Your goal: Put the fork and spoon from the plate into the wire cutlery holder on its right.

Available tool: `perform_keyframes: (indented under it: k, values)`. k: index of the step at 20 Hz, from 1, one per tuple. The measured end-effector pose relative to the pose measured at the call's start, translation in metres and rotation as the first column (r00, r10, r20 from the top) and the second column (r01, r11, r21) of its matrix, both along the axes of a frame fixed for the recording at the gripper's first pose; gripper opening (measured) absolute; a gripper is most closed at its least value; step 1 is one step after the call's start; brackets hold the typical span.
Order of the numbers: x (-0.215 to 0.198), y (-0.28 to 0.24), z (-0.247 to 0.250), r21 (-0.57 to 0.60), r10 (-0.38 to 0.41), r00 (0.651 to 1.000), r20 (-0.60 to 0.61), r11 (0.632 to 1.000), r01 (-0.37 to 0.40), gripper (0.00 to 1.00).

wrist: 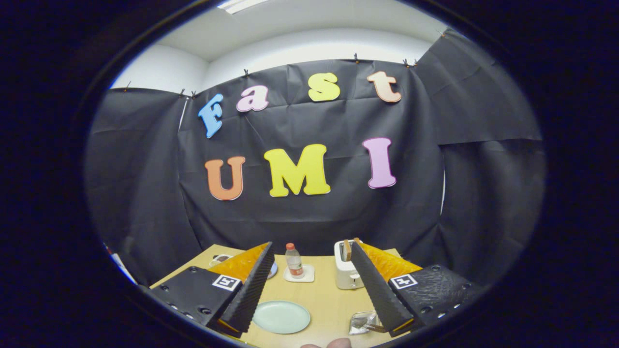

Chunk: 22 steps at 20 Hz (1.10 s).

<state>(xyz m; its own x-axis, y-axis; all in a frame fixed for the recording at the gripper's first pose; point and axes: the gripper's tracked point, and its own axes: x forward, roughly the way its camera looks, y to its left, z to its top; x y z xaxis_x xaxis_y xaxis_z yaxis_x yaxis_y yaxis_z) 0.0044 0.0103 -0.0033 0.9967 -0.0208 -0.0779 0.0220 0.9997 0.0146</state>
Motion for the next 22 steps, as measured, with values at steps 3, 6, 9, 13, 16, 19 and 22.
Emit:
perform_keyframes:
  k: [3,6,9,13,16,19,22]
  values:
    - [-0.002,0.001,0.003,0.01,-0.019,1.0,0.016,1.0,0.019,0.96]
    - [-0.005,0.0,0.007,0.012,-0.041,0.998,0.041,0.999,0.04,0.96]
    - [-0.007,0.001,0.004,0.023,-0.042,0.999,0.026,0.999,0.041,0.96]
    - [-0.004,-0.002,0.004,0.019,-0.055,0.998,0.029,0.998,0.054,0.96]
    - [0.001,-0.006,0.005,0.034,-0.068,0.997,0.032,0.997,0.067,0.96]
    - [0.004,-0.009,0.002,0.039,-0.071,0.997,0.023,0.997,0.07,0.96]
    - [0.008,-0.011,0.004,0.035,-0.074,0.997,0.03,0.997,0.073,0.96]
